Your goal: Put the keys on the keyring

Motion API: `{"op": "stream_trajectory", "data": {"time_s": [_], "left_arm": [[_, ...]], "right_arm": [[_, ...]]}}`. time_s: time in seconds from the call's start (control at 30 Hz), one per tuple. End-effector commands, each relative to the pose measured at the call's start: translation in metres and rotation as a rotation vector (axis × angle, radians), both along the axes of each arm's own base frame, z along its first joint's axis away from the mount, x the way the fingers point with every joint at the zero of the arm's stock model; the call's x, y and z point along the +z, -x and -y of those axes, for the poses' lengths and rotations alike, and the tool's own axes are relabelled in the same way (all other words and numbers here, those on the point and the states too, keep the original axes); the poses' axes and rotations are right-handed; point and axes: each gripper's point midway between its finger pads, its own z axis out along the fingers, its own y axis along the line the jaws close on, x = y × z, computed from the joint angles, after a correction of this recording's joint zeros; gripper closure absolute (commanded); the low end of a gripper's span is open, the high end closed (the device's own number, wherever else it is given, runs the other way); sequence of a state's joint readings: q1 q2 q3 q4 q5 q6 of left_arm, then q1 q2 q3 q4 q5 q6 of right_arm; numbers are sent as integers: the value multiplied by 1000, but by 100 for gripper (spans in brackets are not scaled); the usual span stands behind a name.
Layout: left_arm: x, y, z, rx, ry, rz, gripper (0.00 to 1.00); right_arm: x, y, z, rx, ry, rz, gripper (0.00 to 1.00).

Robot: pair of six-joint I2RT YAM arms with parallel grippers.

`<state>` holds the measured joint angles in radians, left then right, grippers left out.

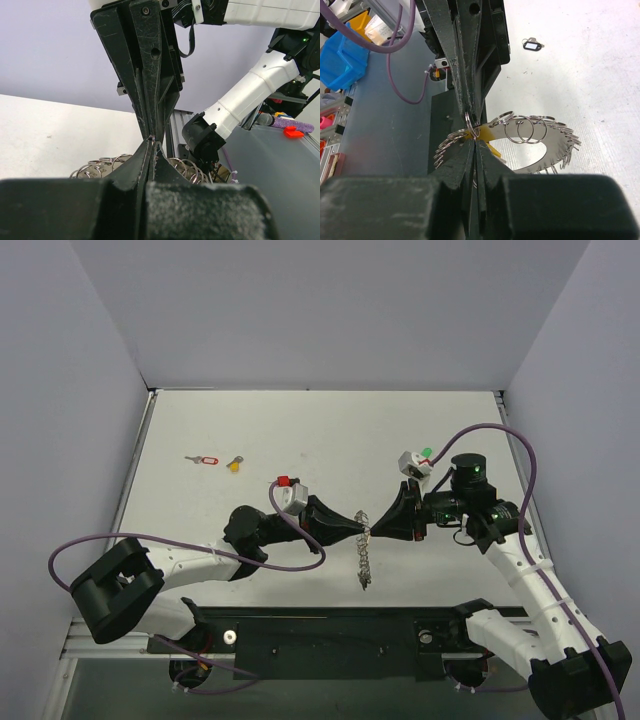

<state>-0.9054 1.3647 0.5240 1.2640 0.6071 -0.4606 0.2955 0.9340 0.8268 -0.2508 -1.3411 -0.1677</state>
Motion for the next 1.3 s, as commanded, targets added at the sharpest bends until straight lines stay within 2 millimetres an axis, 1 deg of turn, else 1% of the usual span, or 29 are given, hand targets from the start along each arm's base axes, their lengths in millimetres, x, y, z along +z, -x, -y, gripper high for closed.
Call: {"op": "stream_trajectory", "data": {"time_s": [0.0, 0.27, 0.47, 0.67, 0.83, 0.9, 0.97, 1.1, 1.17, 1.27], "left_arm": [[77, 18, -27, 11, 288, 217, 100], [85, 18, -33, 21, 334, 203, 100], [90, 18, -37, 23, 343, 212, 100], [93, 23, -40, 1, 347, 221, 100], [93, 27, -43, -8, 346, 221, 100], [93, 28, -45, -8, 344, 222, 100], [94, 30, -46, -15, 347, 230, 100], [98, 31, -47, -16, 356, 237, 100], [99, 32, -48, -15, 361, 238, 100], [96, 31, -47, -14, 354, 235, 100]], "right_arm": [[11, 5, -4, 36, -29, 42, 100], [-4, 2, -10, 20, -2, -1, 100], [-14, -6, -9, -31, 22, -32, 100], [-10, -18, -12, -79, -3, -88, 100], [3, -14, -14, -31, -37, -112, 100], [6, -10, -15, -11, -39, -125, 100], [6, -8, -17, -1, -36, -142, 100], [4, -9, -21, -9, -24, -170, 100], [3, -14, -23, -37, -13, -177, 97], [5, -19, -24, -64, -9, -172, 82]]}}
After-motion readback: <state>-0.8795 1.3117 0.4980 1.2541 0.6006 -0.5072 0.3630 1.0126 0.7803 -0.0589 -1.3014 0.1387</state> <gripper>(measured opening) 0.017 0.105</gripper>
